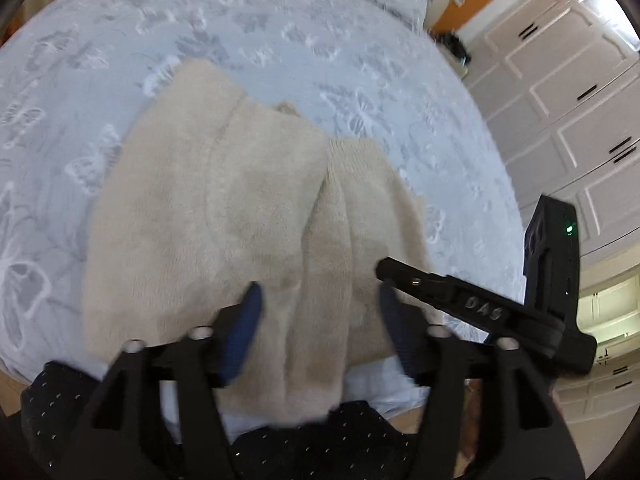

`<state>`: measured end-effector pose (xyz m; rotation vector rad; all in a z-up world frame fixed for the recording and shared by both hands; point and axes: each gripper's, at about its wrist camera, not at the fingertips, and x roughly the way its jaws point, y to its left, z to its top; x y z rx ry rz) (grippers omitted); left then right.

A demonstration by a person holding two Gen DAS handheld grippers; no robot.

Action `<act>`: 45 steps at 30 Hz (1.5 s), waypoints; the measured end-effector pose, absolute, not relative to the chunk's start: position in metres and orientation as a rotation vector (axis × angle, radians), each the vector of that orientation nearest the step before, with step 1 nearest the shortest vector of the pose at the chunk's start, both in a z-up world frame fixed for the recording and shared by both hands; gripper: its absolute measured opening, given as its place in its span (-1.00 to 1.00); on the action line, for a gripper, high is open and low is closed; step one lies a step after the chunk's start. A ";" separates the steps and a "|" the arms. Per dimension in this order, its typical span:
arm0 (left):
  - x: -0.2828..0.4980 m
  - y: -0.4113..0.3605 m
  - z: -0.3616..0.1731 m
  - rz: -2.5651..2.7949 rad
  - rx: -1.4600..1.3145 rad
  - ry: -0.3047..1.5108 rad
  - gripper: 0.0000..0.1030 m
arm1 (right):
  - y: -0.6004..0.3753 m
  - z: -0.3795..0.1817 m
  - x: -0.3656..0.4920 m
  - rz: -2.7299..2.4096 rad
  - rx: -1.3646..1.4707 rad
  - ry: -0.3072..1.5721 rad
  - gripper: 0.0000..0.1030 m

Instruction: Fold small clothes

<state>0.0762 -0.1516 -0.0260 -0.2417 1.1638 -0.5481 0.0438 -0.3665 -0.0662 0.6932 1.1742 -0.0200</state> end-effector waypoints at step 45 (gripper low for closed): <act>0.033 -0.085 -0.016 -0.478 -0.203 1.188 0.73 | -0.394 -0.075 0.041 -0.005 0.803 1.152 0.17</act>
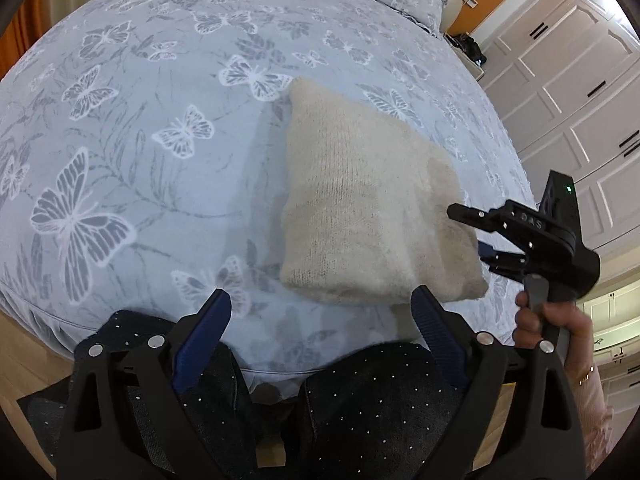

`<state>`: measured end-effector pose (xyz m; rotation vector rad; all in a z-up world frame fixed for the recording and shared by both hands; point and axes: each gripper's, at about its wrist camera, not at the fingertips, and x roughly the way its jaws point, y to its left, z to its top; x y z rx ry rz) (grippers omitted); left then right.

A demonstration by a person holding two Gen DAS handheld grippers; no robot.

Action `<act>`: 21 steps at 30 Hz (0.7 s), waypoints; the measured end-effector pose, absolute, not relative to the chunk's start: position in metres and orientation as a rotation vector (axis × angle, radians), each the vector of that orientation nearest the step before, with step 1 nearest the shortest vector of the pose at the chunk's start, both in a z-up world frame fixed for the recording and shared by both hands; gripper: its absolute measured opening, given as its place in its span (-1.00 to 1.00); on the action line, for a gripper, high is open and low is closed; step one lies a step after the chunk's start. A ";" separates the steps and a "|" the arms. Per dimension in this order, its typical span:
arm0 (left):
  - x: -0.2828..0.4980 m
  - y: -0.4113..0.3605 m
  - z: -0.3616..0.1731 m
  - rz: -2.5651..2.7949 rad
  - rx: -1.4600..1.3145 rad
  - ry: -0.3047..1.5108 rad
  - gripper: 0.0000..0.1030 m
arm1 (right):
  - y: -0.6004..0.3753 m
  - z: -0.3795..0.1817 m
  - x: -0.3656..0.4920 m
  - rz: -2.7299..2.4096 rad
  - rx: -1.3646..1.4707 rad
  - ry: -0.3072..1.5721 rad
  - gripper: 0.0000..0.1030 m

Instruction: Fold small clothes

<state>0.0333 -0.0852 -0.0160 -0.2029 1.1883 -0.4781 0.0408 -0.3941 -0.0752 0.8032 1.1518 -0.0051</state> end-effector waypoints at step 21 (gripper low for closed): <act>0.079 -0.107 -0.045 -0.497 -0.374 1.284 0.78 | -0.417 -0.070 0.007 -0.169 0.705 1.089 0.30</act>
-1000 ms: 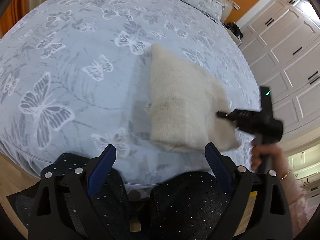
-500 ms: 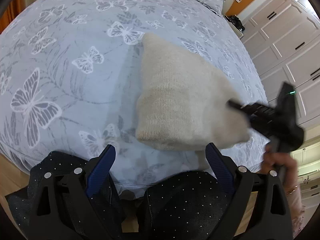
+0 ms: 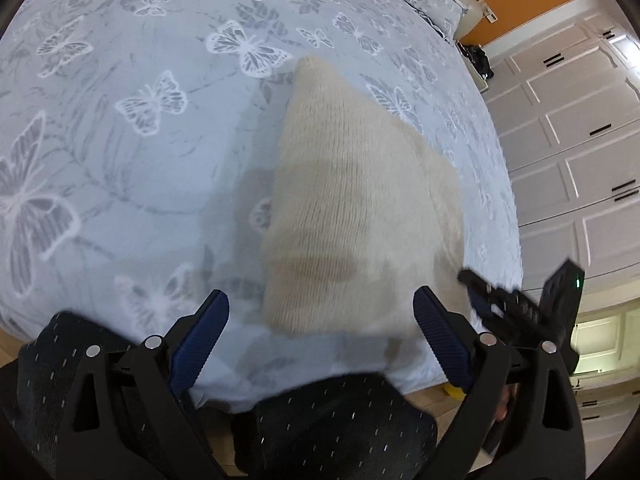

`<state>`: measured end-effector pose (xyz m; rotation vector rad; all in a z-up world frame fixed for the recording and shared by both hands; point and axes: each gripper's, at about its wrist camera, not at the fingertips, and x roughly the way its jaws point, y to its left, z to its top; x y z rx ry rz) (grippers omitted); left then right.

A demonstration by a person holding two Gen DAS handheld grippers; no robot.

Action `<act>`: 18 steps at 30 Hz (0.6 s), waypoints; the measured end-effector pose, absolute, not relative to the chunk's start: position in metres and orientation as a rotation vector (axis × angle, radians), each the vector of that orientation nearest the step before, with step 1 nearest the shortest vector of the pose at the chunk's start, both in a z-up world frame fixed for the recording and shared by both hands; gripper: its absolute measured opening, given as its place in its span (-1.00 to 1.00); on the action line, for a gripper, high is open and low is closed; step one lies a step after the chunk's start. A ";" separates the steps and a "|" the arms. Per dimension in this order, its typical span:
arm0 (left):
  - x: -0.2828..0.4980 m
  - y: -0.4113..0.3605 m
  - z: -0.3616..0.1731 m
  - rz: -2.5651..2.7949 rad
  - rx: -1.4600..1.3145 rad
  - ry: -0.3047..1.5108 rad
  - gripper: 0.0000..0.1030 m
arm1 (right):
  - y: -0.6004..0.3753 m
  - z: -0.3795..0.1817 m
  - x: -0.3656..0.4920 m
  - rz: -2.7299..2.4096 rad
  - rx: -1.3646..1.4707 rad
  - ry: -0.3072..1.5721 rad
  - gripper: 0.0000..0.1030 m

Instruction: Fold small clothes

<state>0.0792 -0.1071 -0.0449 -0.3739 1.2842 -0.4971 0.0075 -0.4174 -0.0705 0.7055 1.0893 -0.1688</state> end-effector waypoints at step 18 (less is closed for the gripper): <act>0.102 -0.100 -0.047 -0.612 -0.604 1.432 -0.28 | -0.411 -0.027 -0.005 -0.023 0.822 1.015 -0.42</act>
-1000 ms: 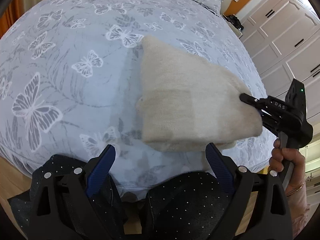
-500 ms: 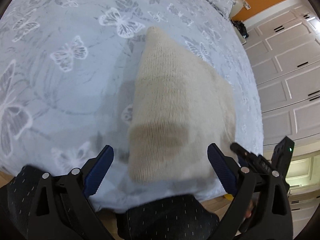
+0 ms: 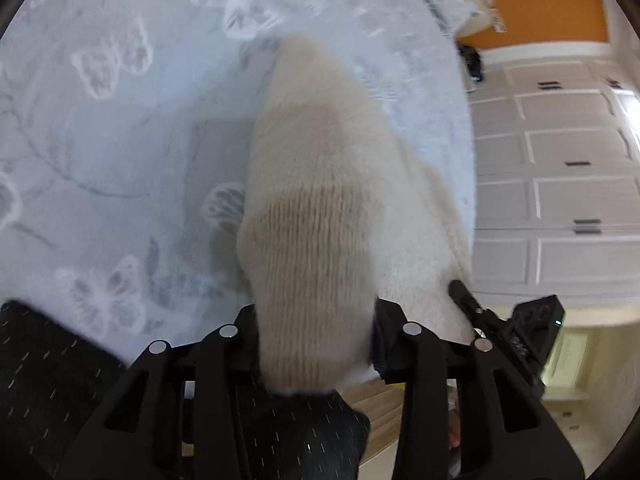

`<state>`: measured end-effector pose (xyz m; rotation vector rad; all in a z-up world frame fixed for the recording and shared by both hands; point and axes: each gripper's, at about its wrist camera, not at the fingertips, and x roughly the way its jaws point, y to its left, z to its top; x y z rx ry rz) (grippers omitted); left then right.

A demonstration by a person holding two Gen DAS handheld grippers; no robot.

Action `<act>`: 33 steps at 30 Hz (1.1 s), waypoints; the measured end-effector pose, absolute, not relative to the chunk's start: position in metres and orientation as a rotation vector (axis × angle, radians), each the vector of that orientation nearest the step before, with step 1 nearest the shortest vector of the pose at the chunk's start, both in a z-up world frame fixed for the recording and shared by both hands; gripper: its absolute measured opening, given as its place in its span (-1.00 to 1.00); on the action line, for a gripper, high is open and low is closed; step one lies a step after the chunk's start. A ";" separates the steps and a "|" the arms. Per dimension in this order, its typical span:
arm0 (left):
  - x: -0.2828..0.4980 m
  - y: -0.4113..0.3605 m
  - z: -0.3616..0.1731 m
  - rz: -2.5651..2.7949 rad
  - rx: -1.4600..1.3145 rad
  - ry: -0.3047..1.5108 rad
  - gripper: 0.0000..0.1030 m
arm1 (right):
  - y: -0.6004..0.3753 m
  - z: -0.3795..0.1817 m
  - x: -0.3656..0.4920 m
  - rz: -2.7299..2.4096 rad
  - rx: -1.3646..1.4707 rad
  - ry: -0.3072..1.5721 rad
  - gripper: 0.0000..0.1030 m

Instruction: Fold small clothes

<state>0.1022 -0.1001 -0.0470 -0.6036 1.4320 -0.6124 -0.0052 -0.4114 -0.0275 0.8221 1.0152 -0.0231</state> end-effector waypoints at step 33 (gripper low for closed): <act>0.115 -0.171 -0.071 -0.431 0.055 1.236 0.31 | -0.420 -0.105 0.062 -0.117 0.685 1.158 -0.61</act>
